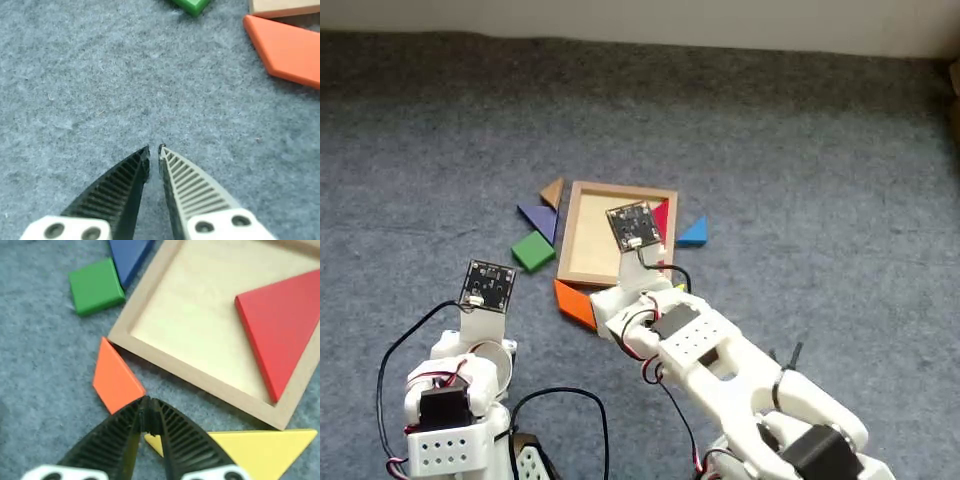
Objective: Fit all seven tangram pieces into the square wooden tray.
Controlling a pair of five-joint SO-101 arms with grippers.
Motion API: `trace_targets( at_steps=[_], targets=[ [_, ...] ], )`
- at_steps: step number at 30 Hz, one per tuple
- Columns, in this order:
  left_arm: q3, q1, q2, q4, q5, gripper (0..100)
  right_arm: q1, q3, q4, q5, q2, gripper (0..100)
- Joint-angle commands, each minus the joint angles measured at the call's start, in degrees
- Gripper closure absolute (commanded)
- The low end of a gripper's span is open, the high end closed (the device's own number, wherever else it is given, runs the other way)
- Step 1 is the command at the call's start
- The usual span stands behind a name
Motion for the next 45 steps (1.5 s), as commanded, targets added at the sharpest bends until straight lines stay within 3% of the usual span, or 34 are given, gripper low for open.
trace_targets(
  at_steps=[1, 6, 15, 23, 27, 31, 34, 41, 45],
  targets=[
    [1.1, 0.4, -1.5, 0.4, 0.4, 94, -0.6, -3.5, -1.1, -0.6, 7.6, 99.3],
    [1.1, 0.4, -1.5, 0.4, 0.4, 94, -0.6, -6.0, 8.4, -0.6, 9.1, 99.3],
    [1.1, 0.4, -1.5, 0.4, 0.4, 94, 2.0, -6.0, 29.3, -0.1, -0.7, 99.3],
    [1.1, 0.4, -1.5, 0.4, 0.4, 94, 9.5, -4.6, 34.9, 9.8, -10.9, 99.2],
    [1.1, 0.4, -1.5, 0.4, 0.4, 94, 10.3, -4.6, 38.5, 4.3, -19.4, 95.9],
    [1.1, 0.4, -1.5, 0.4, 0.4, 94, 10.6, -3.1, 38.3, -11.7, -24.2, 78.9],
    [1.1, 0.4, -1.5, 0.4, 0.4, 94, 10.3, -1.0, 37.5, -15.5, -22.7, 67.6],
    [1.1, 0.4, -1.5, 0.4, 0.4, 94, 10.2, -0.8, 32.3, -22.0, -11.2, 66.0],
    [1.1, 0.4, -1.5, 0.4, 0.4, 94, 10.2, -0.9, 24.2, -22.2, -5.0, 66.0]
  ],
)
